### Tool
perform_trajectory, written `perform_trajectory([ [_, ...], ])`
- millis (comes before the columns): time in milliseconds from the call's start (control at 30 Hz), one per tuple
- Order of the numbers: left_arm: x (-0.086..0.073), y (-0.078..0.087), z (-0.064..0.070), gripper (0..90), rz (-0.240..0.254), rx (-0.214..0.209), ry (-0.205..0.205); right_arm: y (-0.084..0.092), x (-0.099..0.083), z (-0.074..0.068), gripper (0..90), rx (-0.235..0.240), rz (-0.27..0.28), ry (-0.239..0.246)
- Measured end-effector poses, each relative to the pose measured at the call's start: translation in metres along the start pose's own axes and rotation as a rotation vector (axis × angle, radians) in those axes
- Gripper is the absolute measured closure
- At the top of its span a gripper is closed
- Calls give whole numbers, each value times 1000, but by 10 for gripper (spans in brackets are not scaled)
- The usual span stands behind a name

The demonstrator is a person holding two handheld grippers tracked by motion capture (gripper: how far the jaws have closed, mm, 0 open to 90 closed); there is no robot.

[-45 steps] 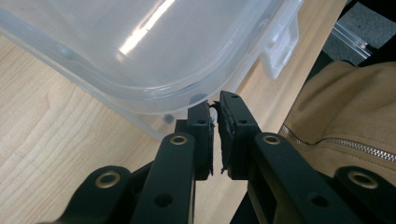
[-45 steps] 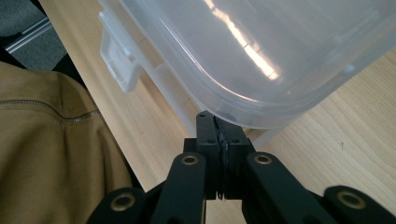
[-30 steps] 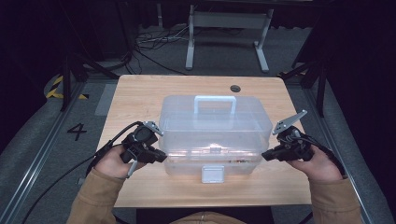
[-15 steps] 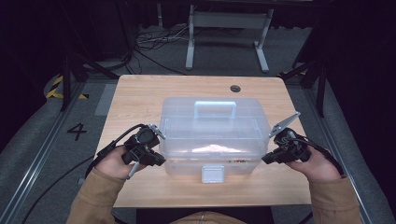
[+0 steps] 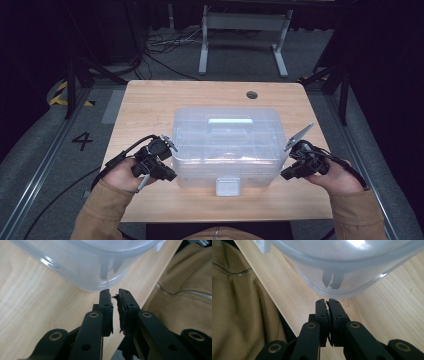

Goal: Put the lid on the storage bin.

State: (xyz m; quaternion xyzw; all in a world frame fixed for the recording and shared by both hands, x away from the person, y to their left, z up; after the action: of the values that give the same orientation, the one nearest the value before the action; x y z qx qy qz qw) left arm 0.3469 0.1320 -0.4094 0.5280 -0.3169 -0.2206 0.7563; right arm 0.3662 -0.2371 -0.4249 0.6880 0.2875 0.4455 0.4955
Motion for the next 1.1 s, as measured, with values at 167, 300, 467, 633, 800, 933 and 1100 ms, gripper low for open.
perform_trajectory([
  [167,-1,-1,-3,792,-10,0,10,-6,-2,-2,832,19,-41,12],
  [300,-1,-1,-3,778,-3,-2,14,-4,-2,-2,823,21,-28,11],
  [467,0,-1,-4,722,3,-14,28,-2,-3,1,783,25,-17,2],
  [633,-1,7,-8,631,41,-41,54,3,-5,5,715,25,19,-16],
  [800,-2,20,-14,600,120,-44,86,12,-5,10,669,16,73,-41],
  [933,-5,34,-23,588,229,-45,130,26,-5,19,641,-15,151,-66],
  [1100,-10,44,-32,588,321,-15,177,34,-4,28,629,-42,219,-88],
])
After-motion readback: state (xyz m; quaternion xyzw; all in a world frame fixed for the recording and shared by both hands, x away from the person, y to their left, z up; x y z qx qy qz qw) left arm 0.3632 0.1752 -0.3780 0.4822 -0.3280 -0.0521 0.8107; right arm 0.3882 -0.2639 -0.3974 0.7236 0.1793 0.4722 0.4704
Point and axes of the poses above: each handheld gripper's, and its own axes: y roughly backward along the jaws, x roughly out of its top, z roughly to its right, the point moved 6 cm from there along -y, roughly forward along the jaws, and after that the axes turned 8 degrees about y, right-handed, at the moved point
